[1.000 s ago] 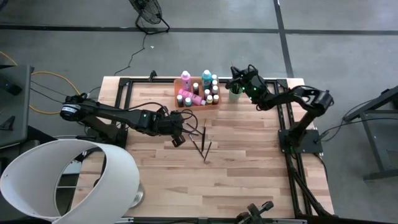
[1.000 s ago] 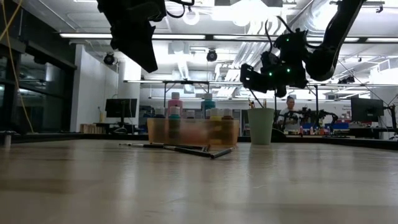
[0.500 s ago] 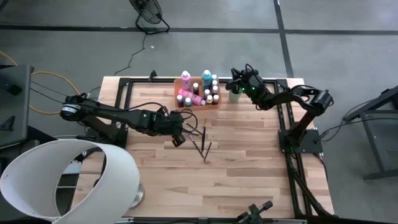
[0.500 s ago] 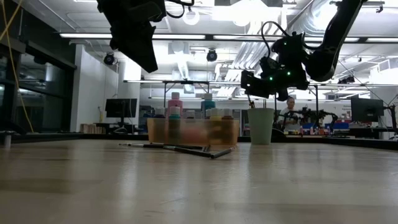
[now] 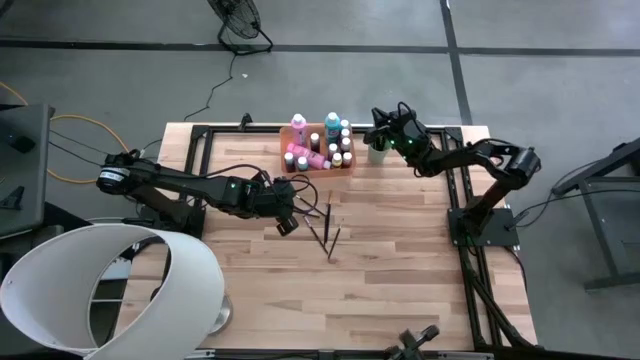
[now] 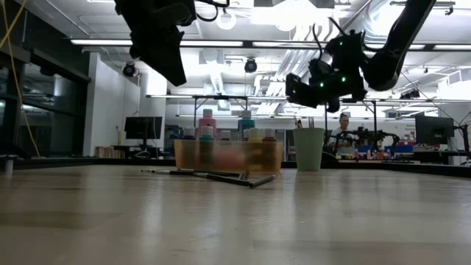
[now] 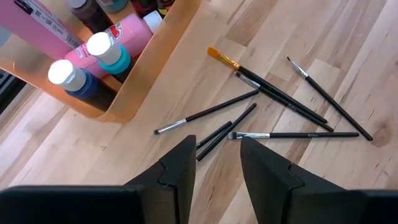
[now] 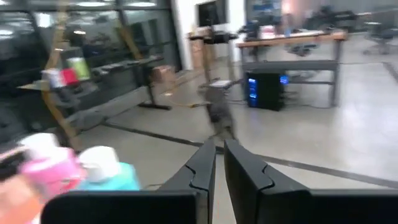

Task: Pick & Place Paint Supplies
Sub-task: Put the silver paint brush into the green cup

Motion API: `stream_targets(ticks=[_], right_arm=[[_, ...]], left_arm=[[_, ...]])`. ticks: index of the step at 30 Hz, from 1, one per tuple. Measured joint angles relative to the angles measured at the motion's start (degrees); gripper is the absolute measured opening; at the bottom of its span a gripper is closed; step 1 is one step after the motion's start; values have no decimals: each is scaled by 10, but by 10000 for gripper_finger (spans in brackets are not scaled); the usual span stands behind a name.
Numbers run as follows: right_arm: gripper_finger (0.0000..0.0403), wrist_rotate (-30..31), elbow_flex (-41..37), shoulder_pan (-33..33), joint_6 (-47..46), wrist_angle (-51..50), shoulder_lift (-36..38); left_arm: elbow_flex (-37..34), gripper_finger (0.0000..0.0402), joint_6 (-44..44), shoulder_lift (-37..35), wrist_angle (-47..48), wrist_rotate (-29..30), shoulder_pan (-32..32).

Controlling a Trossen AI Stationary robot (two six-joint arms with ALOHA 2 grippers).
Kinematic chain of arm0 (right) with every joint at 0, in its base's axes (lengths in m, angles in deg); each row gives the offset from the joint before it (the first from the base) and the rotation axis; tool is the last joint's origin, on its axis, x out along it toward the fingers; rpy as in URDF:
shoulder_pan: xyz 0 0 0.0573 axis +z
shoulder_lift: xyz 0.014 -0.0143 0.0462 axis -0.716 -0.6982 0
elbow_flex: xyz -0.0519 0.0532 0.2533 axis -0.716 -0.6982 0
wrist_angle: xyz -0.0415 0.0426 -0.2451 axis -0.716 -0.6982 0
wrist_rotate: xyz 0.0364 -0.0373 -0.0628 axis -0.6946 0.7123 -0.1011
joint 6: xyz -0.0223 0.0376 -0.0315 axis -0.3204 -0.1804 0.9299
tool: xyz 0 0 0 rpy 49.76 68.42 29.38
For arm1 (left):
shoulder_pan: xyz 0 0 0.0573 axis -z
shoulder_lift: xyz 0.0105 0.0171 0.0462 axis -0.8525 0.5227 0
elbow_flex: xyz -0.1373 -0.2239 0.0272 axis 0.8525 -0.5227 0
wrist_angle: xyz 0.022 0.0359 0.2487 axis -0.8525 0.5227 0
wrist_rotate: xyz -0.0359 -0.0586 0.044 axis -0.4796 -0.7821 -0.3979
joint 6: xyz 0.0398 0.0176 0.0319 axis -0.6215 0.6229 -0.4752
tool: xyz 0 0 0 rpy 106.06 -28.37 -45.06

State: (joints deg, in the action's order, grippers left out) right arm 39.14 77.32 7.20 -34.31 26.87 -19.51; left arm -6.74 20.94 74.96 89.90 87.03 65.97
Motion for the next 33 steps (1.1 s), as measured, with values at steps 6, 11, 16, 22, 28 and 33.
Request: stream_targets(ticks=[6, 11, 16, 22, 28, 33], right_arm=[[59, -73, 0, 18, 9, -123, 80], [108, -164, 0, 38, -7, -296, 177], [140, -293, 0, 48, -46, -409, 265], [148, -350, 0, 64, -48, -461, 338], [148, -350, 0, 80, -52, -466, 371], [148, -350, 0, 93, -53, -470, 372]], left_arm=[[0, 122, 3, 0, 24, 0, -1], [0, 122, -7, 0, 53, -54, -35], [-25, 122, -80, 0, 44, -152, -107], [-71, 122, -218, 12, 35, -244, -191], [-98, 122, -382, 48, 8, -274, -236], [-101, 122, -488, 87, 1, -291, -252]])
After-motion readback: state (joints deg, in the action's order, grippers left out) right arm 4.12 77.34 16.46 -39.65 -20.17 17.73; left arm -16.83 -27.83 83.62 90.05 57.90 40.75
